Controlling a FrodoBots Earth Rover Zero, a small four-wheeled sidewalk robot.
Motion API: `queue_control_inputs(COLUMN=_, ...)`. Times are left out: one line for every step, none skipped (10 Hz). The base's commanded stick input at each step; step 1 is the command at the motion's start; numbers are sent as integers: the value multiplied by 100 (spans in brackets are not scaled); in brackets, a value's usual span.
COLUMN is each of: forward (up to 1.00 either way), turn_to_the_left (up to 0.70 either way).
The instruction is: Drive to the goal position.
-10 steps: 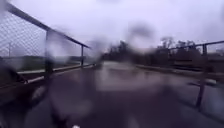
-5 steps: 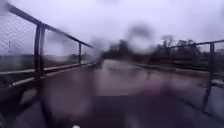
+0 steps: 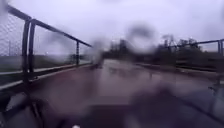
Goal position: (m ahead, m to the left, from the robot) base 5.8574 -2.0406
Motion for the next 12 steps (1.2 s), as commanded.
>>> queue_control_inputs(forward=70, turn_to_the_left=0)
queue_control_inputs(forward=70, turn_to_the_left=0)
queue_control_inputs(forward=70, turn_to_the_left=0)
queue_control_inputs(forward=70, turn_to_the_left=0)
queue_control_inputs(forward=70, turn_to_the_left=0)
queue_control_inputs(forward=70, turn_to_the_left=0)
queue_control_inputs(forward=70, turn_to_the_left=-5)
queue_control_inputs(forward=70, turn_to_the_left=-21)
queue_control_inputs(forward=70, turn_to_the_left=-35)
queue_control_inputs(forward=70, turn_to_the_left=-35)
queue_control_inputs(forward=70, turn_to_the_left=-34)
queue_control_inputs(forward=70, turn_to_the_left=-29)
